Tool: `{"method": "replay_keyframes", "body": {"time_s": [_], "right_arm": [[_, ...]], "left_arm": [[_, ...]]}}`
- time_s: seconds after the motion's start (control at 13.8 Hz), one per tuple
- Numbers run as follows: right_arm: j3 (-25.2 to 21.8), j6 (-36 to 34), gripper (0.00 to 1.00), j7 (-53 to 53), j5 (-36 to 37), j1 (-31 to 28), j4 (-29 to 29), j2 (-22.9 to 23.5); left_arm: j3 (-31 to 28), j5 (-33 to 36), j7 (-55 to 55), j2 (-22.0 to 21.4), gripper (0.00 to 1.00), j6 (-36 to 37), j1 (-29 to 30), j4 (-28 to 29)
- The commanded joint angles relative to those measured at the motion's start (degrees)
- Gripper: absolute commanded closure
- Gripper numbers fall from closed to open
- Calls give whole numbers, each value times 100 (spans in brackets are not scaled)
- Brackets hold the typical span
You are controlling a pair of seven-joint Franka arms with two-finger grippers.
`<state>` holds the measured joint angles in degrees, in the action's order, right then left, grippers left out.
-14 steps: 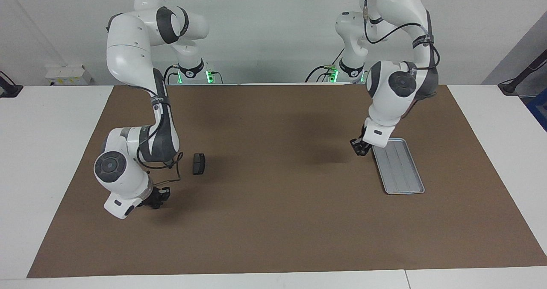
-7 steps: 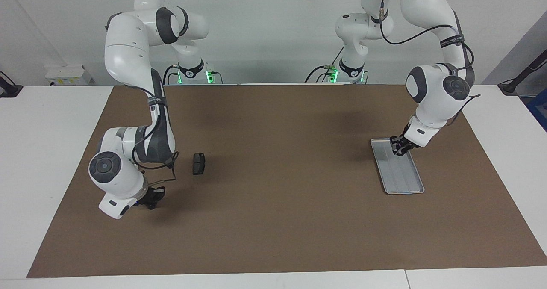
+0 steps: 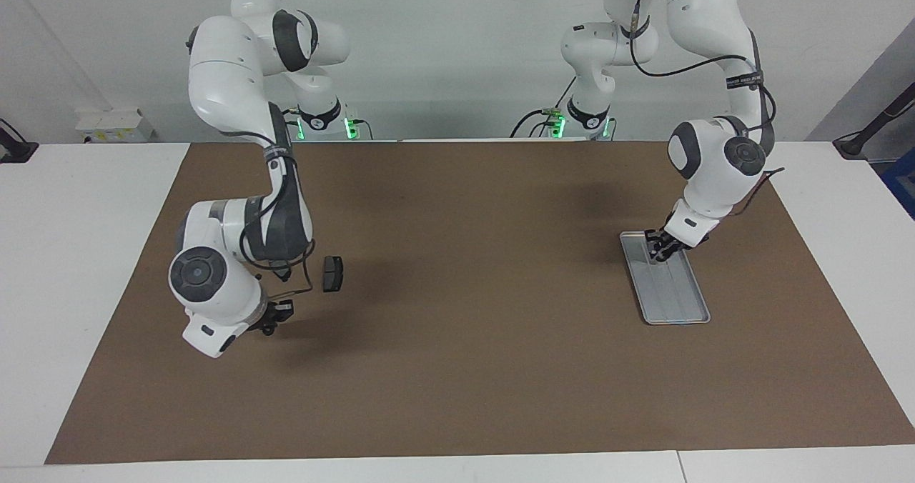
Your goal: Pick bearing gear from pile to tray
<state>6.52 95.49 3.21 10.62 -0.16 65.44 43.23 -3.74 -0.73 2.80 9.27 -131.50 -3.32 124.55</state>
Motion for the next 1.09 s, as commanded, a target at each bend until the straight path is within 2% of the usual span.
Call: {"method": "replay_keyframes", "body": {"time_s": [0.0,0.36,0.73,0.8,0.87,0.94,1.02], "right_arm": [[-45,-312,100,-844,-103,410,-163,-130],[-45,-224,100,-3145,-595,1385,-471,-183],[-19,451,100,-6010,-885,2527,-489,-131],[-19,644,100,-6521,-886,2756,-489,-70],[-19,820,100,-6987,-886,2923,-480,-25],[-19,935,100,-7366,-886,3082,-471,36],[-19,1075,100,-7657,-886,3205,-462,97]], "left_arm": [[49,55,-192,-109,100,-166,7,201],[40,46,-140,-101,100,-192,-11,253],[40,55,-131,-48,100,-438,-2,385],[40,46,-131,-48,83,-464,6,385],[40,46,-131,-48,58,-456,15,385],[40,55,-131,-48,26,-456,24,377],[40,55,-139,-48,0,-421,33,342]]}}
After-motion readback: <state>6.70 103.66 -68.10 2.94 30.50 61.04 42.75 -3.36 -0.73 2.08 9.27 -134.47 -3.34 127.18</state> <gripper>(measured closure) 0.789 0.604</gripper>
